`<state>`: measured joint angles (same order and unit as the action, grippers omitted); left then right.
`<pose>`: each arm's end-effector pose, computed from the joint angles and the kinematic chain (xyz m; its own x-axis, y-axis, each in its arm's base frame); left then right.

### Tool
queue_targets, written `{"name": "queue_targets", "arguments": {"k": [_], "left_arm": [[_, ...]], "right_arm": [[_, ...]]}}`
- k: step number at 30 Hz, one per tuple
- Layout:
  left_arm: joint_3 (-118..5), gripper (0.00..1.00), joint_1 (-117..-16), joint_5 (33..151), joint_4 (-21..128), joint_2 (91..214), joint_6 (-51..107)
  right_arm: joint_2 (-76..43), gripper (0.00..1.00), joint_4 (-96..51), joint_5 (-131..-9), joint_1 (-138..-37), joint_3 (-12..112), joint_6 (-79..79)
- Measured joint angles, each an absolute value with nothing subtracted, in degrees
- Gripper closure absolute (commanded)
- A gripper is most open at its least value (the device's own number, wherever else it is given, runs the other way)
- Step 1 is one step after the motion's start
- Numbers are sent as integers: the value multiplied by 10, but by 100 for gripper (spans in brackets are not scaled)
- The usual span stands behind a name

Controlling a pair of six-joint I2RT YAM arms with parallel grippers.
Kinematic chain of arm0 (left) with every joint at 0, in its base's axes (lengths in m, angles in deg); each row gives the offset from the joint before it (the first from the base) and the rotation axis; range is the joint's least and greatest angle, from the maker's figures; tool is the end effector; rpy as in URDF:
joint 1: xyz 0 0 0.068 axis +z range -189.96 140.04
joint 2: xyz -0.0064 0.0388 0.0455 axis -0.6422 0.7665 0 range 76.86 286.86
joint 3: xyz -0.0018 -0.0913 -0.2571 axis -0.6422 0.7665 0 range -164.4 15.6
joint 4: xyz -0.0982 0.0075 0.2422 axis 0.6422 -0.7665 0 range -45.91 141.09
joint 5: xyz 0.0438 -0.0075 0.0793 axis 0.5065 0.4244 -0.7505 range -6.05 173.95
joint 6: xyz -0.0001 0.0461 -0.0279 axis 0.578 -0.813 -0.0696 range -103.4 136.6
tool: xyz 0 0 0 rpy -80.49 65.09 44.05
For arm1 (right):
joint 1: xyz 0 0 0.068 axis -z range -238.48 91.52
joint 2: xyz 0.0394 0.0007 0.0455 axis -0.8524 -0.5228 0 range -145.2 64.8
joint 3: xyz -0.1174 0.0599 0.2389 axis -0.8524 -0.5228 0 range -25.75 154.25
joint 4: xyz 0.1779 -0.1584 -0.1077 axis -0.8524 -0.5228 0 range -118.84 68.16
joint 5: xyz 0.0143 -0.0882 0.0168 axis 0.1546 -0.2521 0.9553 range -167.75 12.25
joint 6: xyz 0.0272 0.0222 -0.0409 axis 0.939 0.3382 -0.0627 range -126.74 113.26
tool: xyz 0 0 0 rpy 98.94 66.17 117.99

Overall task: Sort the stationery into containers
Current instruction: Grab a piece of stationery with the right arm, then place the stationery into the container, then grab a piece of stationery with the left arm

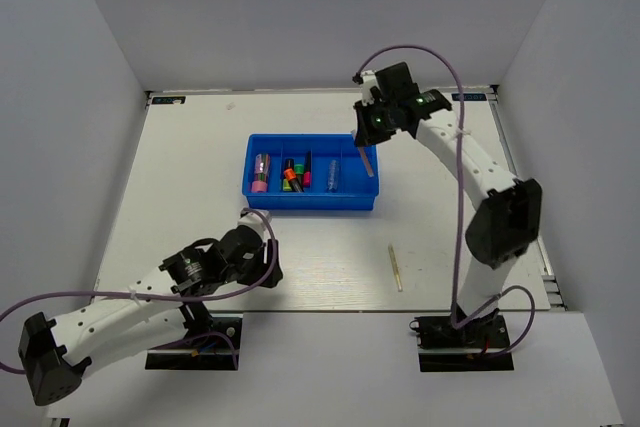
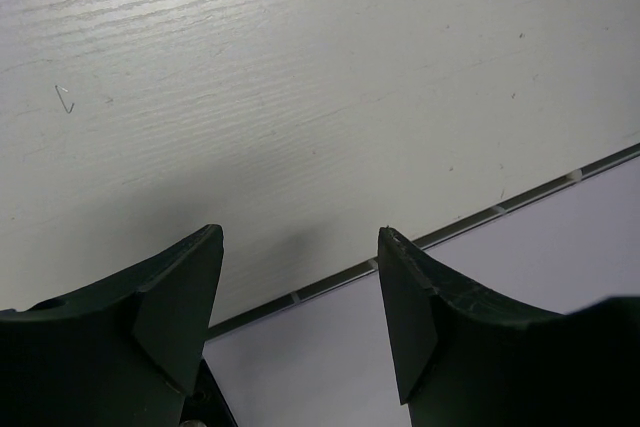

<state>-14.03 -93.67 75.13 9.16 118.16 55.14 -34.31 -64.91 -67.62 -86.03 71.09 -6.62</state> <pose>0.0864 -0.1085 0.2091 -0.8354 0.0974 -0.5410 0.2840 0.9191 -0.2731 0.3390 0.1840 0.3469 -0.6317 -0.3272 -0.7027 -0.5636 0.8163 0.1265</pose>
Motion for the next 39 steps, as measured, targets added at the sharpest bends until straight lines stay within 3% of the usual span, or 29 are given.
{"name": "queue_targets", "arguments": {"k": [7,11,13,14,17,22,25,26,27,30,31,33,35,36,37,38,39], "left_arm": [[-144,26,-960,742,112,1218,561],[-149,26,-975,734,126,1236,565],[-154,26,-981,731,133,1248,565],[-155,26,-984,730,136,1253,565],[-161,26,-986,729,143,1268,565],[-197,29,-992,727,165,1332,562],[-248,43,-1006,721,176,1394,557],[-264,51,-1012,718,181,1413,557],[-282,65,-1019,715,189,1432,555],[-331,90,-1039,709,211,1483,550],[-345,92,-1044,708,219,1499,549],[-382,92,-1056,704,230,1537,547],[-424,82,-1067,697,241,1586,552],[-452,77,-1073,690,242,1615,559],[-483,60,-1078,681,238,1645,567],[-513,53,-1082,674,234,1676,572],[-549,48,-1086,663,229,1708,582]], "right_arm": [[-528,100,-653,-719,-862,835,45],[-564,100,-655,-760,-862,842,64],[-565,91,-655,-772,-862,842,66],[-563,80,-653,-778,-862,842,66],[-562,61,-652,-784,-862,841,62],[-558,55,-654,-775,-862,832,62],[-553,76,-656,-764,-862,831,59],[-549,94,-657,-761,-862,829,55],[-542,100,-656,-759,-862,823,49],[-485,100,-659,-765,-862,777,25],[-458,100,-659,-776,-862,756,12],[-375,100,-624,-817,-862,674,-20],[-275,100,-593,-862,-857,571,-55],[-232,100,-594,-881,-851,530,-69],[-194,100,-595,-897,-843,496,-79],[-170,95,-600,-909,-835,475,-85],[-151,80,-598,-920,-825,453,-87]]}}
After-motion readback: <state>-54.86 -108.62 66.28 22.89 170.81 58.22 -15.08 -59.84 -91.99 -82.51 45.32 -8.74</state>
